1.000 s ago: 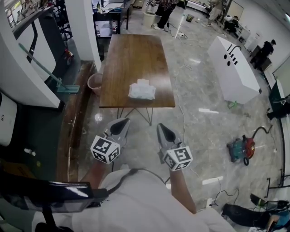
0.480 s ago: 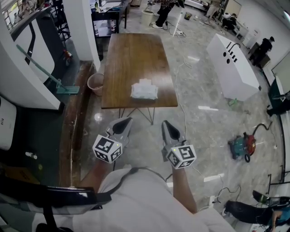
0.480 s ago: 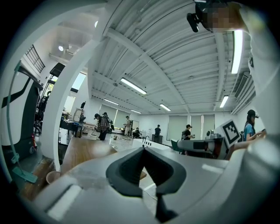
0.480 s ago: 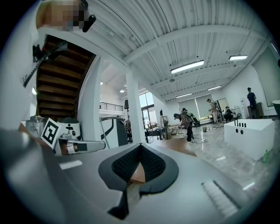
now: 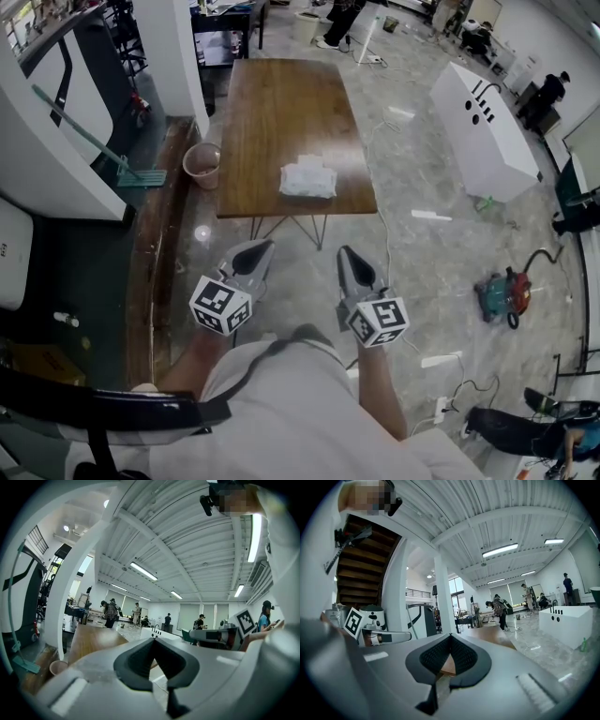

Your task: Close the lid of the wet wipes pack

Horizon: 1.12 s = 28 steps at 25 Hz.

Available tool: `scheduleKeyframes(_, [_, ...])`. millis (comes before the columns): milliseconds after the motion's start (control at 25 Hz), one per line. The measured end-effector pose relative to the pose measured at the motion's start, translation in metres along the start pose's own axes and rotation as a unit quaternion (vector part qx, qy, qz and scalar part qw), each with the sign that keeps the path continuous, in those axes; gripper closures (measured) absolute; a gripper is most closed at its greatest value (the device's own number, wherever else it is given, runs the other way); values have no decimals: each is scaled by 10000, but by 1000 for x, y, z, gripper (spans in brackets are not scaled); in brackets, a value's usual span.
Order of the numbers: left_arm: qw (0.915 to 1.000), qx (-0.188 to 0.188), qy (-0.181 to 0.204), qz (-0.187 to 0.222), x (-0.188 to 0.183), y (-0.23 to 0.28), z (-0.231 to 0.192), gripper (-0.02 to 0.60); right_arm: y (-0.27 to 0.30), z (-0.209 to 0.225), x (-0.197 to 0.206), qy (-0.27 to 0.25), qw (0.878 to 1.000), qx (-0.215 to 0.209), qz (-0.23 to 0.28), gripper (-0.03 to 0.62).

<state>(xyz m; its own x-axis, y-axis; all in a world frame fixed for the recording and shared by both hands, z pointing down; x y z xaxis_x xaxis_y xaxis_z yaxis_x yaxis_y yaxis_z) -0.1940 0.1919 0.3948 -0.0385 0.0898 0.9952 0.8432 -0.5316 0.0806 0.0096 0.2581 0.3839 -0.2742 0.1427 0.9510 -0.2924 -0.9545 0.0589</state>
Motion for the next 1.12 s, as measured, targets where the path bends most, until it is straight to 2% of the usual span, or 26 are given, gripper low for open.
scheduleKeyframes(240, [10000, -58, -36, -63, 11, -4, -11, 580, 12, 0, 5, -12, 10000, -18, -39, 585])
scheduleKeyframes(560, [9999, -158, -27, -44, 9, 21, -30, 580, 43, 19, 1, 8, 9998, -170, -84, 585])
scheduleKeyframes(760, [9994, -335, -41, -120, 11, 50, -53, 580, 83, 41, -3, 23, 9990, -415, -144, 585])
scheduleKeyframes(1120, [9978, -622, -68, -207, -6, 128, -88, 580, 152, 107, -30, 46, 9965, -749, -355, 585])
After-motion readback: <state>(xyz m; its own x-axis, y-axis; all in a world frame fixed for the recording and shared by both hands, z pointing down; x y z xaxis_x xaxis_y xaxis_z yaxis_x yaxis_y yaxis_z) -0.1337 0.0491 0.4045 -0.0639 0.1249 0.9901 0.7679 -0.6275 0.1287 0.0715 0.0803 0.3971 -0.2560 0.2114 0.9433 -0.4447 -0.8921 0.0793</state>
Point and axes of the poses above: the fingertips, and each gripper's own axes: y forward along the fingers, z to its right, x out of its underside, the point moved 6 cm from there along -y, backward along the fingers, and after that the axes turned 7 degrees about y, right-handed, at the moved point
